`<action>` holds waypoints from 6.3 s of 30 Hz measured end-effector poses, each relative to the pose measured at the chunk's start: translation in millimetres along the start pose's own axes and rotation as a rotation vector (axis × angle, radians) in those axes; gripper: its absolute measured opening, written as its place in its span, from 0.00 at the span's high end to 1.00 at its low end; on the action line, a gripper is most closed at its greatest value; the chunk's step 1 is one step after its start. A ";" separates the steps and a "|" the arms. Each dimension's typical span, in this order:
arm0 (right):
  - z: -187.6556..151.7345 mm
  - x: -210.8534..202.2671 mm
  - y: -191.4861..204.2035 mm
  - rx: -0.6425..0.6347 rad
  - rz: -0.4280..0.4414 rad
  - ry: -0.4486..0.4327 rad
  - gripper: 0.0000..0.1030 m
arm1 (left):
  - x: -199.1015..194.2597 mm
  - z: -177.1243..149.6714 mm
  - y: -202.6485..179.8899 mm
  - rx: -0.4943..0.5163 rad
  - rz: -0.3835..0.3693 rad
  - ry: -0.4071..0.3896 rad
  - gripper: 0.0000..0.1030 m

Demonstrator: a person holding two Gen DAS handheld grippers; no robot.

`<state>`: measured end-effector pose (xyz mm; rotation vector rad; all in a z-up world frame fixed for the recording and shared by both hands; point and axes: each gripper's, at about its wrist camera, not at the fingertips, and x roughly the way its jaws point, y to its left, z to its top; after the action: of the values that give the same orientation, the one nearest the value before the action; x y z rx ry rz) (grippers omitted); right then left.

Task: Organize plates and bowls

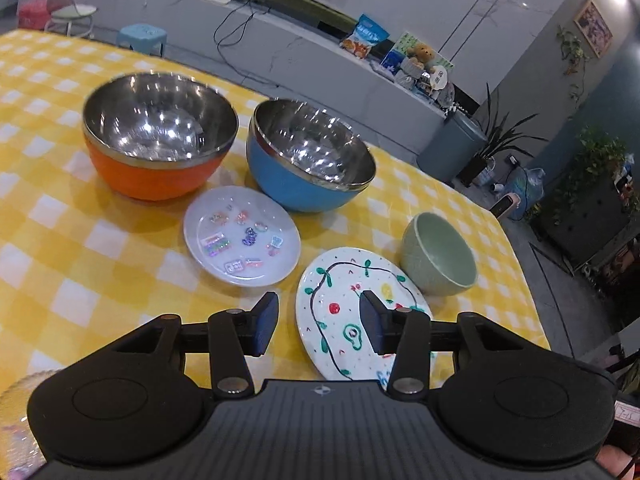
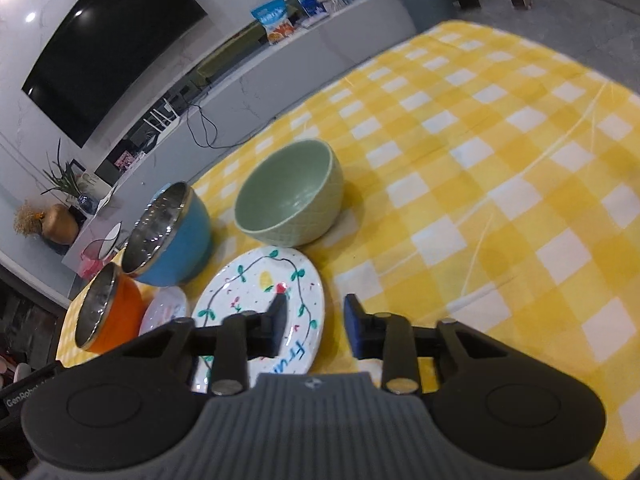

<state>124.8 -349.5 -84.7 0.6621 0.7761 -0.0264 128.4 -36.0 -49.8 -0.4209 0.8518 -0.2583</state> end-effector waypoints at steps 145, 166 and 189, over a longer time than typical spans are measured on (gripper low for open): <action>-141.8 -1.5 130.0 -0.581 0.163 0.236 0.98 | -121.4 -74.9 119.7 -0.153 0.336 -0.011 0.85; -101.6 -10.4 110.0 -0.442 0.169 0.125 0.81 | -126.8 -31.6 84.2 -0.042 0.287 -0.111 0.65; -28.2 63.1 74.6 -0.130 0.136 -0.047 0.69 | -25.5 20.4 66.8 -0.069 0.112 -0.112 0.50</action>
<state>171.6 -260.5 -100.3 0.5873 0.6806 0.1308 131.5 38.3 -51.4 -0.4462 0.7731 -0.1014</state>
